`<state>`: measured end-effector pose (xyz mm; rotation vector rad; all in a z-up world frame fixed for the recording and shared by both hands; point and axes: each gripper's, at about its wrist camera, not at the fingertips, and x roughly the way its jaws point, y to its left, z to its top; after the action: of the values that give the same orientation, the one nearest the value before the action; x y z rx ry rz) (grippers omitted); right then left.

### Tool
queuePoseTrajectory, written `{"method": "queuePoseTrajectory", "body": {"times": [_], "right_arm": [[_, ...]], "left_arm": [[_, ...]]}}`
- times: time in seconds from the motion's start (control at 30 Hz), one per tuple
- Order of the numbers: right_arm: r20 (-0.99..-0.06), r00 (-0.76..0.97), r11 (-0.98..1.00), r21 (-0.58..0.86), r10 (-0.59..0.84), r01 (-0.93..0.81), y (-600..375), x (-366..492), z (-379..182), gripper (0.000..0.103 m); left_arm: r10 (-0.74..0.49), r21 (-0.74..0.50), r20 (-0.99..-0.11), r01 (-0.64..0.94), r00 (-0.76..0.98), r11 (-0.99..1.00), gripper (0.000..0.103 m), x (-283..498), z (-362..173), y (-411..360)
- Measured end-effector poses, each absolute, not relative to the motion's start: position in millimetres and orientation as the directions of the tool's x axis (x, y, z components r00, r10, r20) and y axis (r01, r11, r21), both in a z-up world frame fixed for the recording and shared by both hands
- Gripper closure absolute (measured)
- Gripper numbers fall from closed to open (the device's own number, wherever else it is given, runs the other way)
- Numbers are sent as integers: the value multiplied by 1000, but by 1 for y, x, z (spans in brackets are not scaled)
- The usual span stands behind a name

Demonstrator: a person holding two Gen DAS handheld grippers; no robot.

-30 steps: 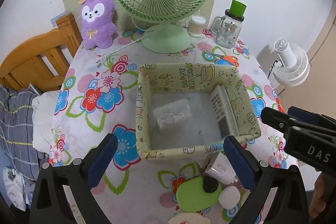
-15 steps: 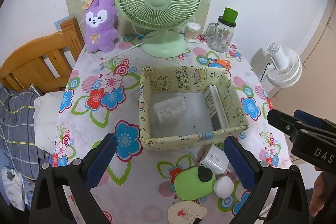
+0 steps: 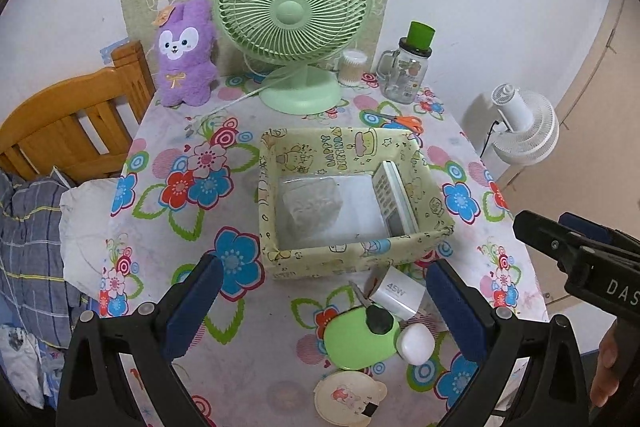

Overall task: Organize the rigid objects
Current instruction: 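Withdraw both tools from the fabric box toward the remaining items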

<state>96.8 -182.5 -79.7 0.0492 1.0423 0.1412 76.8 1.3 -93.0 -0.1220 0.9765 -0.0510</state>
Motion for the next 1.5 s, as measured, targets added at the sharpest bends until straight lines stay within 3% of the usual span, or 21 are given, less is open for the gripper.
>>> {"method": "queuePoseTrajectory", "body": {"times": [0.47,1.03,1.5], "right_arm": [[-856,502,992,102,125,-73,-188,83,-94,18],[-848,487,969,114,210,-219,-190,86,-139,18],[-841,477,954,135,254,-269,-189,75,-182,18]], "left_arm": [[-114,-119,-831,26,545,993,1,70,-111,-8],[-132,-188,-849,-59,511,980,1,59,-164,-21],[-94,-163,-853,-90,514,982,1,39,-198,-24]]}}
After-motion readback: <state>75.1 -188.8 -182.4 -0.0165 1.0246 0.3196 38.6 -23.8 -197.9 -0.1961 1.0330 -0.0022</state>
